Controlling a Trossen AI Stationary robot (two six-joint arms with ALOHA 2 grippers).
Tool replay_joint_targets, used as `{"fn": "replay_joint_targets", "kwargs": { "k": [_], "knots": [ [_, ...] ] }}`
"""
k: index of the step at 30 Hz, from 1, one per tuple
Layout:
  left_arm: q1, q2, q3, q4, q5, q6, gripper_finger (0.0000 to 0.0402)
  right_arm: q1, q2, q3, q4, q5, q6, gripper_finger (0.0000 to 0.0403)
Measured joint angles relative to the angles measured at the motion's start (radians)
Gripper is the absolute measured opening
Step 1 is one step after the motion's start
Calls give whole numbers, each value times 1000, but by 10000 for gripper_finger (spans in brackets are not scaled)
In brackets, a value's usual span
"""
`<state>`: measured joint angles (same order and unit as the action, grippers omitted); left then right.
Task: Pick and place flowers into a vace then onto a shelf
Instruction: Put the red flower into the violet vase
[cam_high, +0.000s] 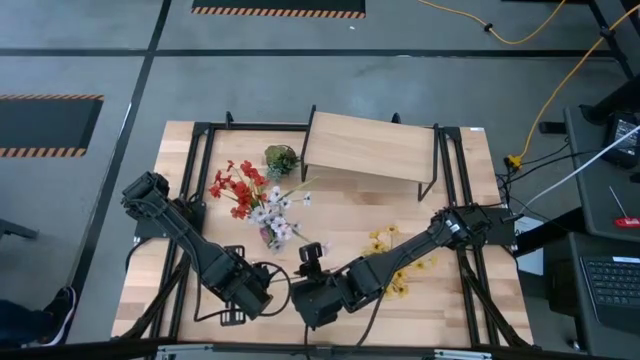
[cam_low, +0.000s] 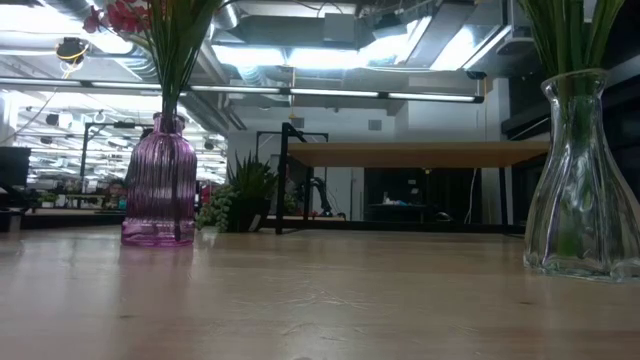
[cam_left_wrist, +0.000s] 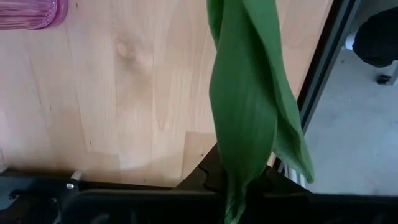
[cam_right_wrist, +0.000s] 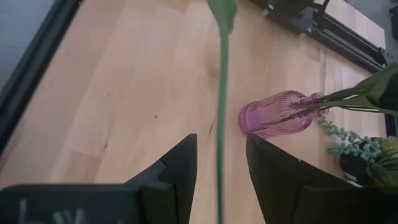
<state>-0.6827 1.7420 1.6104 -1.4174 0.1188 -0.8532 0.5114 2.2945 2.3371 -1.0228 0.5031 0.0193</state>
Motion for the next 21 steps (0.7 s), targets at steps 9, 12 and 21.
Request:
{"fn": "replay_joint_targets", "kwargs": {
  "k": [9, 12, 21],
  "knots": [
    [0, 0, 0, 0, 14, 2, 3, -5, 0, 0, -29, -1, 32, 141],
    [0, 0, 0, 0, 14, 3, 3, -5, 1, -2, -30, -18, 33, 141],
    [0, 0, 0, 0, 14, 3, 3, -5, 2, -4, -74, -47, 91, 141]
  ]
}}
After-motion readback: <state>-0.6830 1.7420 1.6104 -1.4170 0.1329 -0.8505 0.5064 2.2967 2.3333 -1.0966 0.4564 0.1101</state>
